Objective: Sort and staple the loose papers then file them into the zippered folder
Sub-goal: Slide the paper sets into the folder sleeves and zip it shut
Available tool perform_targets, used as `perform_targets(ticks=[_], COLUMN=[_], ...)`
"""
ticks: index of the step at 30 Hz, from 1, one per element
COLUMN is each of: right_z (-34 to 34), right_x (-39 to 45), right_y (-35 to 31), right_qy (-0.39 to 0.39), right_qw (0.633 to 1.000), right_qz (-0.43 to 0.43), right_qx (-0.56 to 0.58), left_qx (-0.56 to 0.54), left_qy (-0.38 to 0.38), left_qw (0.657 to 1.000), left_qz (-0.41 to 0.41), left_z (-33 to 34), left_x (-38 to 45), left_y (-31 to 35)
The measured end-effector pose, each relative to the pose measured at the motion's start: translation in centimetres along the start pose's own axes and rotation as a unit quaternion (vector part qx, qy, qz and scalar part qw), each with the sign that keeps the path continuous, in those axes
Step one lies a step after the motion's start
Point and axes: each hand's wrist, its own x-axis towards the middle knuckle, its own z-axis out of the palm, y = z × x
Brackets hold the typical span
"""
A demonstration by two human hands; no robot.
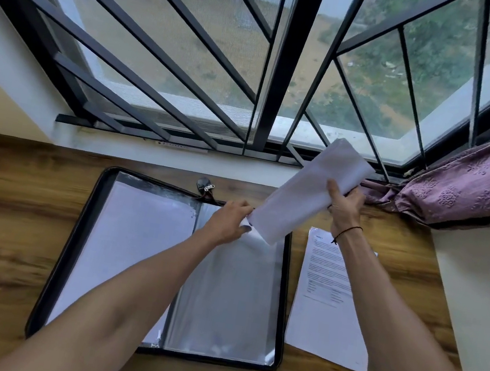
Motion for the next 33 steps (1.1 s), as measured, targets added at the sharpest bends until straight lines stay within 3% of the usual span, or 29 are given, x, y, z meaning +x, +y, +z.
perform_targets(ticks=[3,6,11,17,20,27,33], right_z=[0.0,0.1,2.5,5.5,6.1,6.2,6.7], right_x=[0.4,1.0,1.5,1.5,1.2,0.7,0.2], right_y=[-0.2,-0.7,-0.8,0.1,1.1,3.6,3.9], right_qy=[0.035,0.08,0.101,0.145,0.179,0.162,0.061], right_qw=[0.999,0.995,0.991,0.983,0.978,0.986,0.995], right_qz=[-0.024,-0.03,-0.034,-0.03,-0.019,0.009,0.007], right_qx=[0.02,0.058,0.085,0.111,0.108,0.026,-0.072], left_qx=[-0.121,-0.182,-0.206,-0.229,-0.204,-0.183,-0.173], left_qy=[0.049,0.041,0.022,0.092,0.095,0.113,0.141], left_qw=[0.991,0.981,0.978,0.968,0.974,0.976,0.974], left_qz=[-0.033,-0.055,-0.011,-0.041,-0.009,0.024,0.03], left_z=[-0.1,0.4,0.9,1.6,1.9,1.7,1.3], left_x=[0.1,-0.1,-0.7,-1.4,-1.6,-1.7,-1.4], left_y=[0.0,-0.3,0.7,0.2,-0.1,0.4,0.3])
